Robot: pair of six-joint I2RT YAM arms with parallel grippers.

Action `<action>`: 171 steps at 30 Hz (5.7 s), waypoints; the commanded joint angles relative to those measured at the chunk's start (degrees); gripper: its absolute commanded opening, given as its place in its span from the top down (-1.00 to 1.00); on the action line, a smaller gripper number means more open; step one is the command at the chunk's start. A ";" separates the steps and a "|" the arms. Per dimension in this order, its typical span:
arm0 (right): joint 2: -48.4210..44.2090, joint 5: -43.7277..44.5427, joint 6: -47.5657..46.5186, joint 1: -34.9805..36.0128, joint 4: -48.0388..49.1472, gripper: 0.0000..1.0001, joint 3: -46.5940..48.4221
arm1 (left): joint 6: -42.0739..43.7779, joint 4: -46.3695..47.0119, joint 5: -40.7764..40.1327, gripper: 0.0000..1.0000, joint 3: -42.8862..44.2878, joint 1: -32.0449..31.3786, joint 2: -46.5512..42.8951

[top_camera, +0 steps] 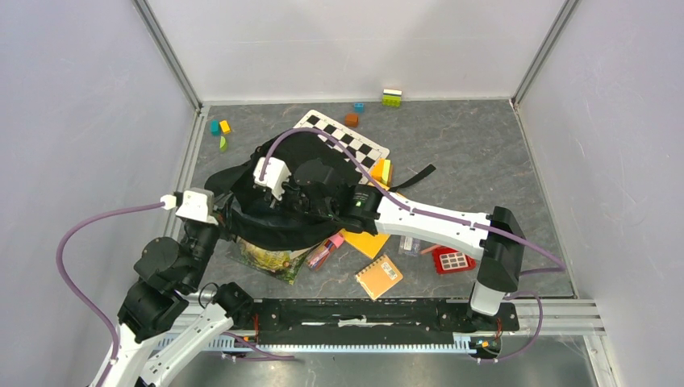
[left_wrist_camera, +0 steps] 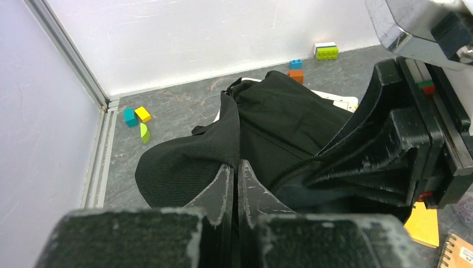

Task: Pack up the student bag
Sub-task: Unzip the student bag at the center of the board, then pick up the book from the center of the board.

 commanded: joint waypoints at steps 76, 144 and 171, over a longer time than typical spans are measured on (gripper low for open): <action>-48.58 40.58 20.67 -22.76 20.63 0.20 -53.22 | -6.06 29.37 33.13 0.96 13.11 16.94 53.58; 5.05 10.06 -12.23 4.82 6.07 -0.96 -16.69 | -9.98 30.91 38.68 0.96 9.32 16.81 47.16; 4.98 12.01 -15.49 2.53 20.30 0.34 -29.86 | -9.81 30.78 38.89 0.96 9.41 16.80 46.31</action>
